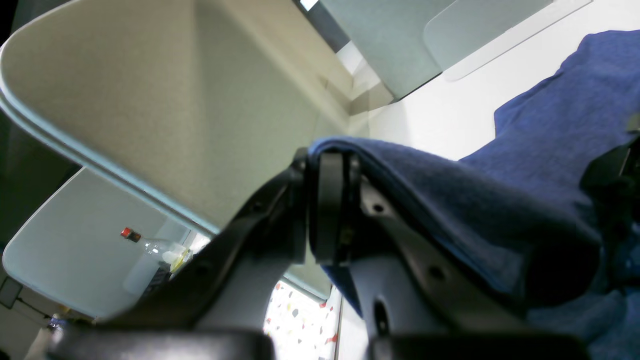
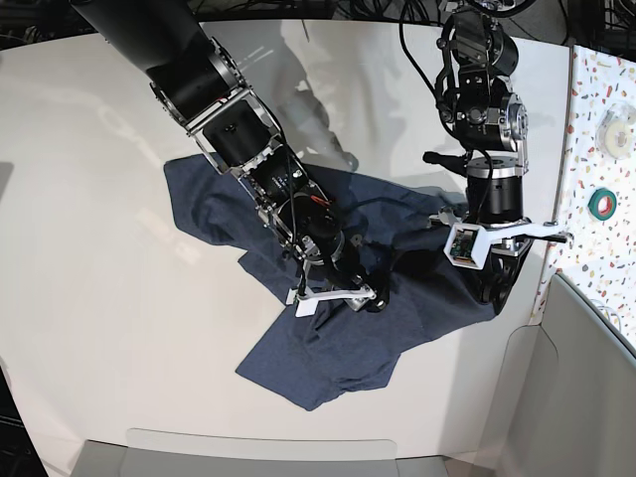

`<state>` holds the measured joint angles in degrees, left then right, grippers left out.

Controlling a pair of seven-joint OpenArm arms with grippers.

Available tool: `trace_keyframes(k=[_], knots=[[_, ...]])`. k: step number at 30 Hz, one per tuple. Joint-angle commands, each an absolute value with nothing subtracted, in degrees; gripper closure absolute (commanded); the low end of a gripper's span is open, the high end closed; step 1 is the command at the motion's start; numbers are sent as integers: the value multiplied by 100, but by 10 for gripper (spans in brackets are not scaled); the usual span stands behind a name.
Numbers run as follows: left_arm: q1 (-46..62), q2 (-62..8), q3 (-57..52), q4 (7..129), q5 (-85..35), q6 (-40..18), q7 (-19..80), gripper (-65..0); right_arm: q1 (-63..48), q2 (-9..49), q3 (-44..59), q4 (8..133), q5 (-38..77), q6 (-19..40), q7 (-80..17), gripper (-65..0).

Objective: Layout the t-shirt on the table in an organized manner, then fold the t-shirt properly
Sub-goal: 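Move the left gripper with the held edge toward the right gripper, then lift the shirt with both grippers, bringing the grippers together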

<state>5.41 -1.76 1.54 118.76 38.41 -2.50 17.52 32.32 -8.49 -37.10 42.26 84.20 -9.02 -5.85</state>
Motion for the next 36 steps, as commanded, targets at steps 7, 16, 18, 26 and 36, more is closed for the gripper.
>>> trace_keyframes(k=[7, 16, 18, 26, 36], knots=[[-110, -180, 180, 11996, 3987, -127, 1569, 0, 3556, -900, -3662, 4233, 8500, -892, -541, -353], [-602, -180, 602, 11996, 4523, -127, 1622, 0, 4119, -900, -3600, 4075, 8500, -857, -523, -354], [-585, -180, 725, 11996, 4620, -127, 1622, 0, 4259, -900, -3486, 3978, 8500, -857, -532, -354], [-576, 198, 1200, 11996, 5156, -127, 1596, 0, 4523, -900, -3143, 3864, 8500, -848, -567, -355], [-884, 198, 1411, 12004, 5262, -127, 1640, 0, 4233, -900, -3116, 3890, 8500, -840, -936, -355]])
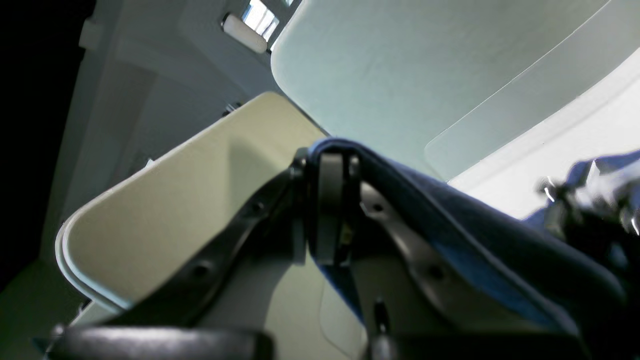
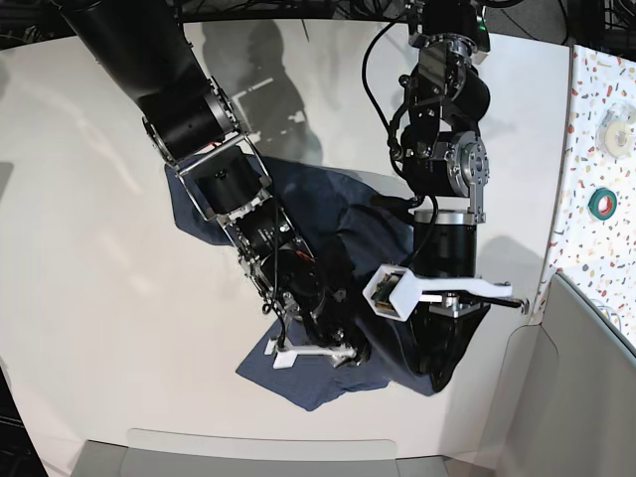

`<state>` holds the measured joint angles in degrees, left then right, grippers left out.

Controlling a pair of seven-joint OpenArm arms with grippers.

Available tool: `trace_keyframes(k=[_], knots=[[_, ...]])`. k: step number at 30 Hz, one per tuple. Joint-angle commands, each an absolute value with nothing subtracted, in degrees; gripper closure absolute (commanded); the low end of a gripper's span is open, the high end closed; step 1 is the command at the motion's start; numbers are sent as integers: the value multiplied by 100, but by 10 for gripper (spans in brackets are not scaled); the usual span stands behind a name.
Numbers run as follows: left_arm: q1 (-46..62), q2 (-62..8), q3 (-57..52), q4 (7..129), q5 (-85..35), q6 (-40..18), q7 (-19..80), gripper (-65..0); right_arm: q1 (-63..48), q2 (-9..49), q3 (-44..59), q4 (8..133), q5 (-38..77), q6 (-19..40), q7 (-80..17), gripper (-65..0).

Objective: Layout the t-shirt on the table in an organized manner, then fold the t-shirt properly
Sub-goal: 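Lift the shirt with both grippers, bringing the grippers together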

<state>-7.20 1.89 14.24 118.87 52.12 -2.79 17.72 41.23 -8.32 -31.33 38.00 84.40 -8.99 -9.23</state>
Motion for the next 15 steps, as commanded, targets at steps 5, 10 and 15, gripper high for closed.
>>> trace_keyframes(k=[5, 10, 15], knots=[[-1349, 180, 1402, 12004, 5393, -136, 1657, 0, 4004, -900, -3134, 3890, 8500, -840, -1613, -355], [-1807, 171, 1473, 12004, 5446, -136, 2167, 0, 3969, -900, -3152, 3890, 8500, -840, -1780, -355], [-1895, 189, 1648, 12004, 5508, -145, 2264, 0, 4031, -900, -3108, 3881, 8500, -840, -1780, -355]])
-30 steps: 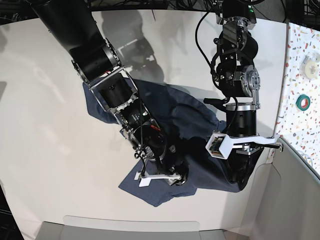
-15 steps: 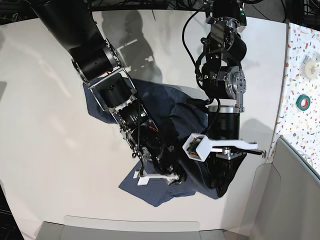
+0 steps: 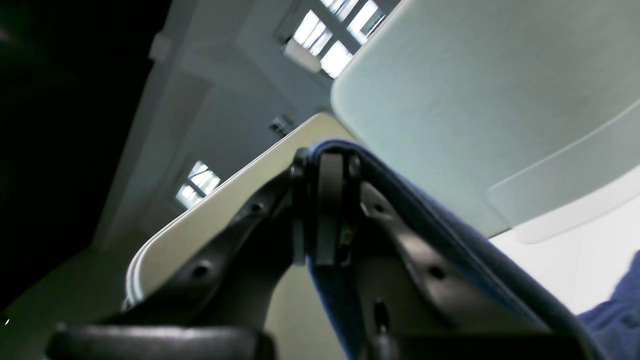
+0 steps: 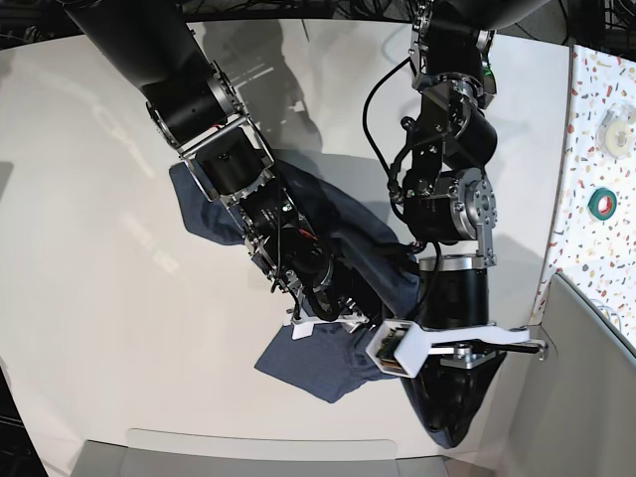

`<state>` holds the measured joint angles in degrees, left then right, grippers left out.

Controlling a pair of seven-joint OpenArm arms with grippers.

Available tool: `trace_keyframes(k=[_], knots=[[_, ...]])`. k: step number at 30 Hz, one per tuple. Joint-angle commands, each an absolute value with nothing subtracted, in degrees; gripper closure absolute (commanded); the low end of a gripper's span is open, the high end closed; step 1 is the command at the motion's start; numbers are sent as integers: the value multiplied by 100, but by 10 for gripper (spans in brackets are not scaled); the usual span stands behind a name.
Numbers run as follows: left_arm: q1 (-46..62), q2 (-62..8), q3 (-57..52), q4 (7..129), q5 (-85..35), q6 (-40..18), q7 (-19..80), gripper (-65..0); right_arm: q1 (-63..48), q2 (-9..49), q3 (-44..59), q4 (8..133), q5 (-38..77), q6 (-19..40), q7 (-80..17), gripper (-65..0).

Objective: Layout the t-shirt on the table in an organized manner, then fold the t-shirt properly
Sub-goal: 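Lift the shirt with both grippers, bringing the grippers together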

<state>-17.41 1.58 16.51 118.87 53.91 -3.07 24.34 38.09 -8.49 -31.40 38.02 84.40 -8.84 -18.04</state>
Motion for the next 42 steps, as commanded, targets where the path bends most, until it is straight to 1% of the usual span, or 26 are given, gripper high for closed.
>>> trace_keyframes(k=[1, 9, 14, 17, 23, 28, 31, 35, 37, 40, 42], knots=[[-1886, 189, 1666, 12004, 5596, -145, 2264, 0, 4040, -900, -3099, 3864, 8500, -840, -1780, -356], [-1701, 198, 2369, 12004, 6167, -145, 2299, 0, 4479, -900, -2721, 3758, 8500, -840, -1771, -356], [-1657, 198, 2413, 12004, 6176, -145, 2299, 0, 4884, -900, -2299, 3626, 8500, -840, -1771, -356], [-1710, 198, 2404, 12004, 6176, -145, 2308, 0, 4936, -900, -2070, 3626, 8500, -840, -1780, -356], [-2431, 198, 2404, 11996, 6185, -163, 2334, 0, 4716, -900, -2062, 3670, 8500, -840, -1851, -356], [-3134, 180, 2545, 11987, 6185, -171, 2993, 0, 4497, -900, -2062, 3670, 8500, -840, -2343, -357], [-3327, 163, 2668, 11987, 6185, -180, 3240, 0, 4462, -900, -2062, 3670, 8500, -840, -2554, -357], [-3319, 163, 2712, 11987, 6185, -180, 3275, 0, 4462, -900, -2053, 3688, 8500, -831, -2932, -359], [-3310, 163, 2712, 11987, 6185, -180, 3275, 0, 4462, -900, -2053, 3890, 8500, -831, -3037, -378], [-3152, 163, 2703, 11987, 6185, -180, 3266, 0, 4321, -900, -2062, 4295, 8500, -831, -3081, -433], [-3108, 163, 2686, 11987, 6185, -180, 3266, 0, 4180, -900, -2062, 4549, 8500, -831, -3081, -449]])
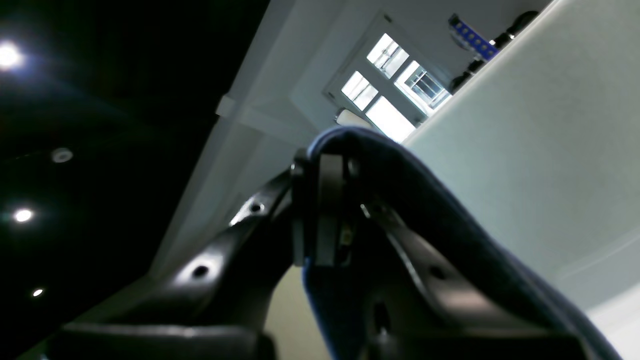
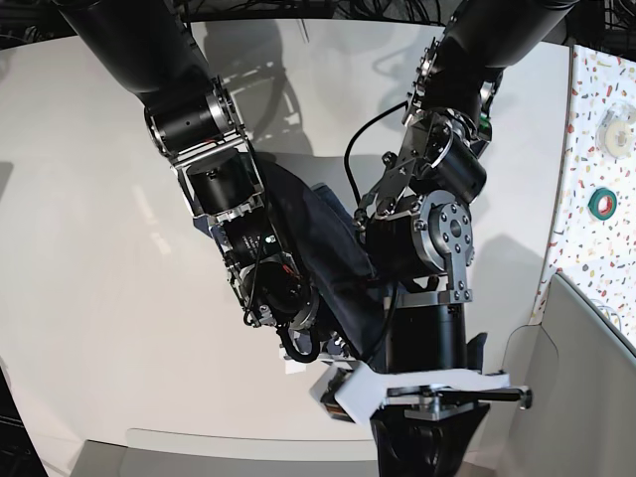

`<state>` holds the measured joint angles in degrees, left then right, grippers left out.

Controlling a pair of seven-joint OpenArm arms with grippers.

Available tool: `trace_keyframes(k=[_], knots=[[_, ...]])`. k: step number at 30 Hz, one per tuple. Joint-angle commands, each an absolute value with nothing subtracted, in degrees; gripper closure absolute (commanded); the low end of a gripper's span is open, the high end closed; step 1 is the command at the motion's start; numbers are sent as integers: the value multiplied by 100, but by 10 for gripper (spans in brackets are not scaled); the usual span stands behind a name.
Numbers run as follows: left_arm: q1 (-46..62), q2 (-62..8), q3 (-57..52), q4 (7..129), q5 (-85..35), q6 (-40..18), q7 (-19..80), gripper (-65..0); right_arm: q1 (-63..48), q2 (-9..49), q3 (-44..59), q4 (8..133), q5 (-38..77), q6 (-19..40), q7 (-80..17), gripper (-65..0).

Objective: Layout the t-shirt on the table in an organized manner, then fold the t-shirt properly
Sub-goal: 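Lift the shirt with both grippers, bringing the grippers together, then release the right gripper and regrasp the shirt fabric beside the left gripper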

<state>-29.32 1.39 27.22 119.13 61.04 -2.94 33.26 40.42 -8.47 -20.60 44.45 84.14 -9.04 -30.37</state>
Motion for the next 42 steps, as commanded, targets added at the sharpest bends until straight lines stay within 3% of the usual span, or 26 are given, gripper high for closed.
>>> trace_keyframes(k=[1, 8, 14, 24, 34, 40, 42], knots=[[-3108, 163, 2677, 11987, 6185, -180, 3266, 0, 4110, -900, -2070, 4637, 8500, -831, -3090, -449], [-3090, -268, 2659, 11987, 6185, -171, 3266, 0, 3468, -900, -2563, 5068, 8500, -831, -3081, -448], [-2888, -303, 2642, 11987, 6185, -154, 3266, 0, 3081, -444, -3073, 5516, 8500, -831, -3081, -448], [-2501, -303, 2457, 11987, 6185, -145, 3248, 0, 3152, 75, -2853, 6185, 8500, -822, -3090, -448], [-2378, -286, 2457, 11987, 6185, -145, 3248, 0, 3407, 927, -2360, 7925, 8500, -866, -3354, -448], [-2290, -277, 2457, 11987, 6185, -145, 3248, 0, 3530, 936, -2352, 8778, 4936, -769, -4725, -450], [-2220, -277, 2457, 11987, 6185, -145, 3248, 0, 3424, 840, -2396, 8989, 3802, -409, -4954, -450]])
